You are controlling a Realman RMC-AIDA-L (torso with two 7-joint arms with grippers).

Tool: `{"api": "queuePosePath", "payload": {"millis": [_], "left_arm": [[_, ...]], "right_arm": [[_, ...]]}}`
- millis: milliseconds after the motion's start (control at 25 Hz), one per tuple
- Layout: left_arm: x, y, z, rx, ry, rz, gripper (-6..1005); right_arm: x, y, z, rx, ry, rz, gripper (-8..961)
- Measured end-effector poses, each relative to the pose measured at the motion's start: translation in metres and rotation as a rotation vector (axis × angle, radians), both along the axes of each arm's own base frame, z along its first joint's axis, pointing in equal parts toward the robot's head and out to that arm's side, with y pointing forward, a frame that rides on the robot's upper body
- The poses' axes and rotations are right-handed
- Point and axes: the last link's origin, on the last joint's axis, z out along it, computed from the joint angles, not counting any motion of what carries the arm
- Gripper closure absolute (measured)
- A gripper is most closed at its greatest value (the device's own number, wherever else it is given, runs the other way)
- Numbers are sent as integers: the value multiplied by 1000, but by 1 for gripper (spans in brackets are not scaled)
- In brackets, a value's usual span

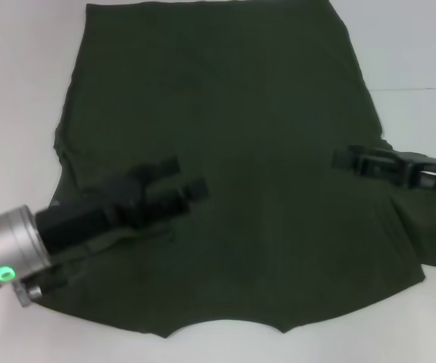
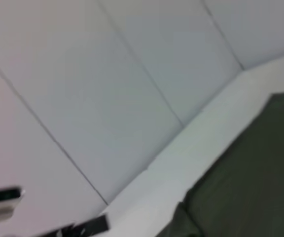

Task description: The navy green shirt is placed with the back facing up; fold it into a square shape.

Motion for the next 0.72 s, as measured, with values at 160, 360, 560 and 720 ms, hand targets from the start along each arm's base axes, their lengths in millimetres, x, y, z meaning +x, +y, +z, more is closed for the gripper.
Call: {"api": "queuePosePath", "payload": {"millis": [160, 360, 560, 720], "left_arm": [[2, -12, -18, 0, 82, -126, 59], [2, -21, -30, 13, 132, -206, 62], [3, -24, -39, -3, 187, -264, 62], [2, -23, -44, -11, 216, -261, 62]], "right_arm": [[15, 3, 16, -44, 11, -153, 55], [34, 0, 28, -74, -34, -318, 56], [51, -9, 37, -92, -75, -435, 56], [67, -18, 48, -55, -65, -516, 56]]}}
